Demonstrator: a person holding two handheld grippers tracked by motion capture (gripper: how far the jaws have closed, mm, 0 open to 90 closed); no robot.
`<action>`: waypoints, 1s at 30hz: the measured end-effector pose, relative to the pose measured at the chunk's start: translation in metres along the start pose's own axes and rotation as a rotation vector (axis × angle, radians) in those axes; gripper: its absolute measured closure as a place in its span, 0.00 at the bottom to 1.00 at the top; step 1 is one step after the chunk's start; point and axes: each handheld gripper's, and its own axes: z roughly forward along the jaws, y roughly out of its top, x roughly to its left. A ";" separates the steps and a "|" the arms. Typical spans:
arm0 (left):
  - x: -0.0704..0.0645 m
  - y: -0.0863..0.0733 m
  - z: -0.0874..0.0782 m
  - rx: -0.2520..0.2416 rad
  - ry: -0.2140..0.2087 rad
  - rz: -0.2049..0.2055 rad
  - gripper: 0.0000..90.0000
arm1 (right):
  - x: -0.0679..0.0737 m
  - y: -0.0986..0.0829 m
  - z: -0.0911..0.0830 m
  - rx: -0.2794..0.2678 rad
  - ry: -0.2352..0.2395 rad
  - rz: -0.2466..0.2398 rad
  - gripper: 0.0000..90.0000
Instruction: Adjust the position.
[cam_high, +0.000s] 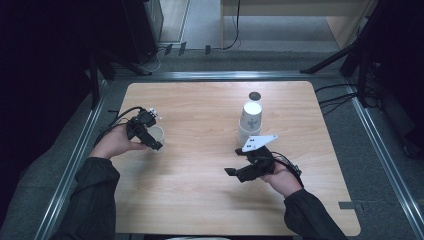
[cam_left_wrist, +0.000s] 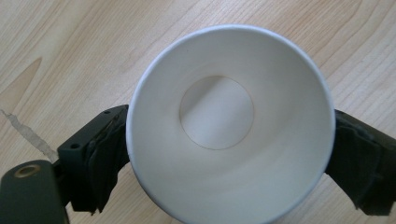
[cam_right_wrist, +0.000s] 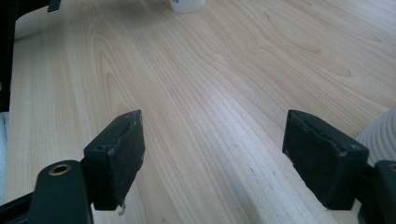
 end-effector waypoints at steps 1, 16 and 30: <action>0.001 0.000 -0.002 -0.004 0.000 -0.007 0.08 | 0.000 0.000 0.000 0.000 0.000 -0.001 0.24; 0.004 -0.013 -0.051 -0.239 -0.049 -0.055 0.08 | -0.003 -0.001 -0.004 -0.007 -0.009 0.005 0.24; -0.025 -0.007 -0.081 -0.429 -0.150 -0.049 0.14 | -0.010 -0.005 -0.018 -0.060 0.000 0.018 0.20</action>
